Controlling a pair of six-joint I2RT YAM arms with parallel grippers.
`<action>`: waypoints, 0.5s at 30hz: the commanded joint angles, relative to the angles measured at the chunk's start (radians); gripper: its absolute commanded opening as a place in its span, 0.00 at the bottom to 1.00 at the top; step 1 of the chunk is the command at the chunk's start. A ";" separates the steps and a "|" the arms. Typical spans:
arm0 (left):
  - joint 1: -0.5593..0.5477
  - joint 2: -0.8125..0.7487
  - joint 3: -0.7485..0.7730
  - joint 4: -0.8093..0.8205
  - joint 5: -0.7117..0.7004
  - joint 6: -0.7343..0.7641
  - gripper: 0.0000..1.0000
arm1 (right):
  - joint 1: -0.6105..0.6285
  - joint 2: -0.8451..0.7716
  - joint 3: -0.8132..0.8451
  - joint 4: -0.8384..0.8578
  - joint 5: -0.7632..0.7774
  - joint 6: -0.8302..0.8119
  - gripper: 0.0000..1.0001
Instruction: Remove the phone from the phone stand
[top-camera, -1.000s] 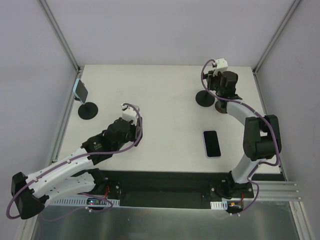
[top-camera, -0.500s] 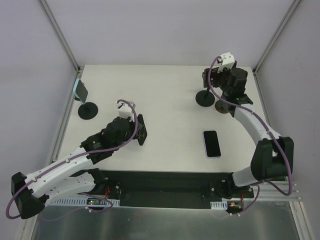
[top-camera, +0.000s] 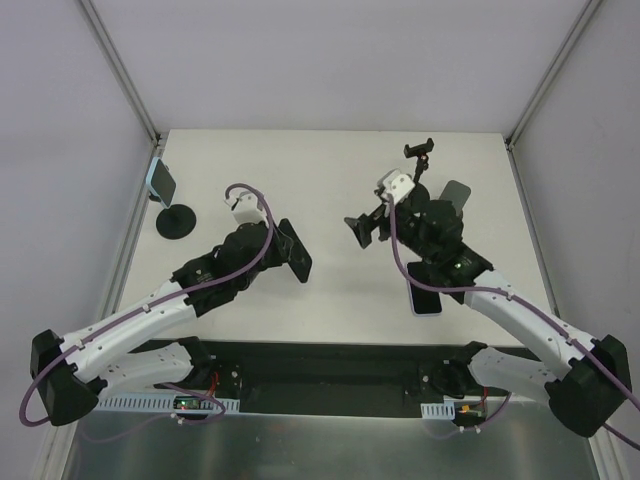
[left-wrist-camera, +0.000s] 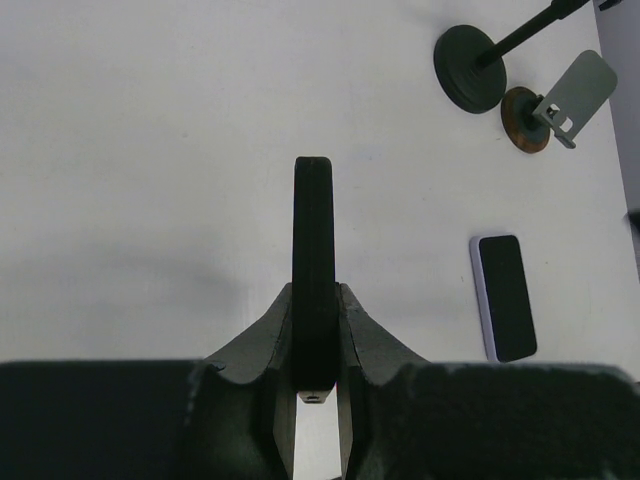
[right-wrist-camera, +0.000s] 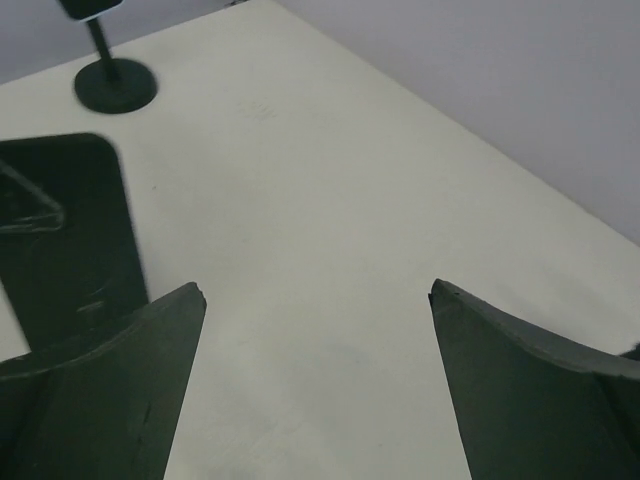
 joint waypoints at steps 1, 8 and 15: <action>-0.004 0.031 0.071 0.054 0.003 -0.126 0.00 | 0.146 -0.040 -0.049 0.001 0.055 -0.034 0.97; -0.005 0.071 0.087 0.054 0.022 -0.206 0.00 | 0.350 0.041 -0.072 0.010 0.127 -0.046 0.97; -0.005 0.074 0.071 0.056 0.023 -0.301 0.00 | 0.494 0.193 -0.035 0.025 0.317 -0.065 0.96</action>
